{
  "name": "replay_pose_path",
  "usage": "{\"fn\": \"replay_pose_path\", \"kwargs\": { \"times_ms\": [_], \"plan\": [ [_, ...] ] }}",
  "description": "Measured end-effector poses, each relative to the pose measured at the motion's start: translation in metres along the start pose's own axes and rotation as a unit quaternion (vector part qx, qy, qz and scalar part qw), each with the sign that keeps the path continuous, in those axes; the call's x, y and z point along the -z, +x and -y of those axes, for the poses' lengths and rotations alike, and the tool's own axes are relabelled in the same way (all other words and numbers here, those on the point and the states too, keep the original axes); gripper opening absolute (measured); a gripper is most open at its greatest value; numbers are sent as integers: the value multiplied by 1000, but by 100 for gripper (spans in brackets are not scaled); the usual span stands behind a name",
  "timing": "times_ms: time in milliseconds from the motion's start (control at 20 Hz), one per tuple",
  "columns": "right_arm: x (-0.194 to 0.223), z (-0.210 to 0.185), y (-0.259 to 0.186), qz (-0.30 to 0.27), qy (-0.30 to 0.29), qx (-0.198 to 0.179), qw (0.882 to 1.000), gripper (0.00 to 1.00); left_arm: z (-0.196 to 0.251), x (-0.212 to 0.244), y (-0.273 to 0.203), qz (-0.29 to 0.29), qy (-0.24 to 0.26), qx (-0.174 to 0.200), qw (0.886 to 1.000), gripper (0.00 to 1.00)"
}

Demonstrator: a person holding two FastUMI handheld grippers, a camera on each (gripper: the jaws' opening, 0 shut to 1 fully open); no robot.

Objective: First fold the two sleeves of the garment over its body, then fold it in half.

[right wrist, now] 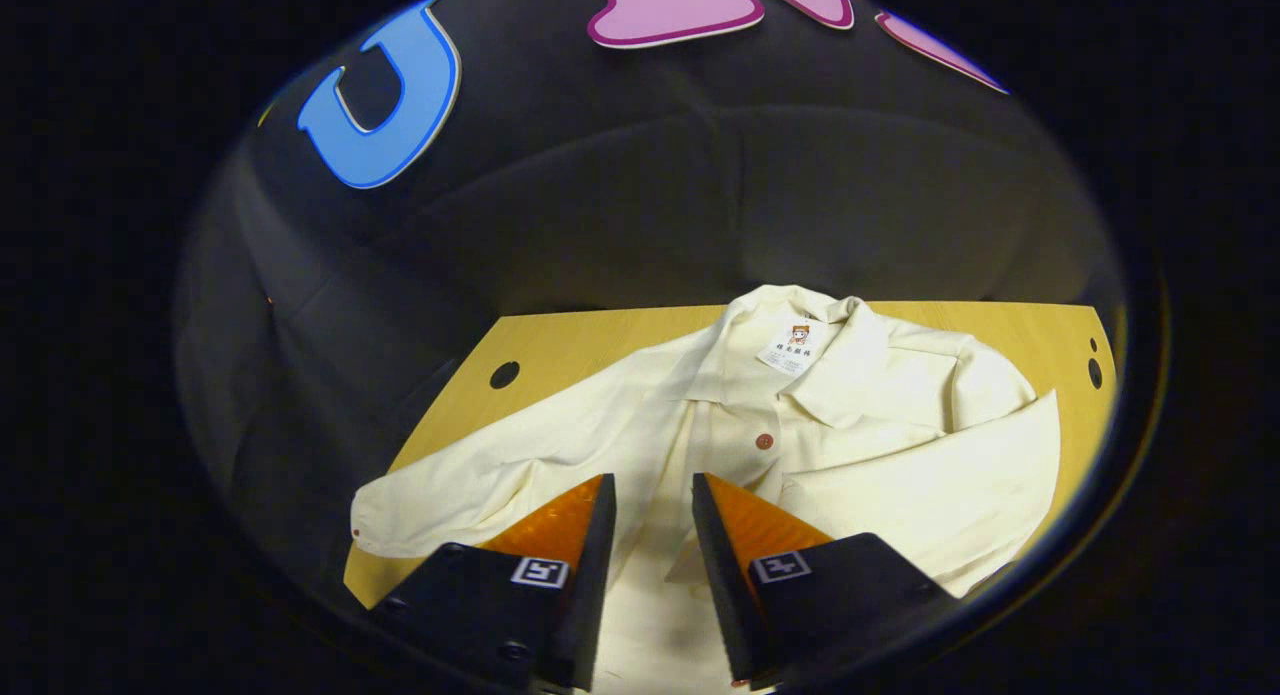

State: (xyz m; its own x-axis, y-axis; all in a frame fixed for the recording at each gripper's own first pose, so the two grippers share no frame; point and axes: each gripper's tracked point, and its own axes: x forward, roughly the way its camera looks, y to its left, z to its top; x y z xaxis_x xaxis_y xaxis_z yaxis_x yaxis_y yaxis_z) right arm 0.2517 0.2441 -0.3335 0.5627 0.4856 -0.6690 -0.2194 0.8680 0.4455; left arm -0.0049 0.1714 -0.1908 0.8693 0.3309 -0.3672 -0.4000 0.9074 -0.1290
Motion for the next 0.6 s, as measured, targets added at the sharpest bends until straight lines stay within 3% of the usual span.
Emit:
{"fn": "replay_pose_path", "kwargs": {
  "times_ms": [50,150,300,600],
  "plan": [
    [0,1,0,2,-2,-1,1000,62,-3,6,5,-3,-5,-2,1000,96],
    [-1,6,-15,11,-15,10,1000,99,-13,13,17,-9,-9,-15,1000,96],
    [-22,19,-46,60,-62,41,995,98,-45,18,41,-27,-9,-60,998,96],
    [-52,22,-128,151,-150,77,974,98,-120,35,103,-64,-17,-124,990,96]
  ]
}}
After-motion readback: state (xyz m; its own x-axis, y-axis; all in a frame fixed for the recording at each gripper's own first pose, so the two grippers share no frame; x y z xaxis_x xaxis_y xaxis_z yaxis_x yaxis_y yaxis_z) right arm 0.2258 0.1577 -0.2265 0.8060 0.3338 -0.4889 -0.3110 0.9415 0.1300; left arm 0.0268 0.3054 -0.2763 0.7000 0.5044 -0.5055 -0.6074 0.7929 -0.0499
